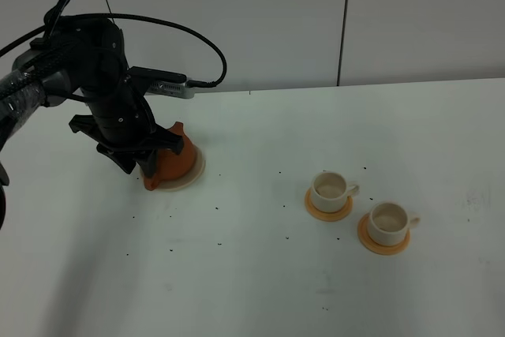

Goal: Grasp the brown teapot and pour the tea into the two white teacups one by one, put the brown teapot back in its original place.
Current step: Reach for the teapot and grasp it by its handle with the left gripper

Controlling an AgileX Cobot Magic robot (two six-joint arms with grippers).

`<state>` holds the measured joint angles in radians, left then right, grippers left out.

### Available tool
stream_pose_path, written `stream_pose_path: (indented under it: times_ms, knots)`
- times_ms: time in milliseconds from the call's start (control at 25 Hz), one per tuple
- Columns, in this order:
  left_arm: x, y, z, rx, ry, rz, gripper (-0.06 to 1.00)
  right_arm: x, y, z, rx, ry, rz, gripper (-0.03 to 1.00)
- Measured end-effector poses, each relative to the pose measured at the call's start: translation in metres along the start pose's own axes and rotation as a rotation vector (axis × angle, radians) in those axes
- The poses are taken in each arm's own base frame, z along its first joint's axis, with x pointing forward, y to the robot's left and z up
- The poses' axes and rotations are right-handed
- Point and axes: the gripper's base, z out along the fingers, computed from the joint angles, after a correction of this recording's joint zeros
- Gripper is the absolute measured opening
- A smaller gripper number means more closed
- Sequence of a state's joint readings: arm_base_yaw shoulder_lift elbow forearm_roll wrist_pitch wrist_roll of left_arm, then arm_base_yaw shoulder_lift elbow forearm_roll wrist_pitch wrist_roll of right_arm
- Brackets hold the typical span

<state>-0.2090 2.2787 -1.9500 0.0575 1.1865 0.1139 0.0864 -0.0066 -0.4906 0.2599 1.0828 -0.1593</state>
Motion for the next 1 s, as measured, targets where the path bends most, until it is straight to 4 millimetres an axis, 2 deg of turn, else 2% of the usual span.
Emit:
stream_pose_path:
  times_ms: [200, 440, 1000]
  knots:
    - [0.000, 0.000, 0.001, 0.000, 0.003, 0.011, 0.39, 0.000, 0.000, 0.000, 0.000, 0.000, 0.000, 0.24]
    - [-0.003, -0.001, 0.019, 0.005, 0.034, 0.020, 0.39, 0.000, 0.000, 0.000, 0.000, 0.000, 0.000, 0.24]
    - [-0.009, 0.000, 0.019, -0.004, -0.035, 0.028, 0.39, 0.000, 0.000, 0.000, 0.000, 0.000, 0.000, 0.24]
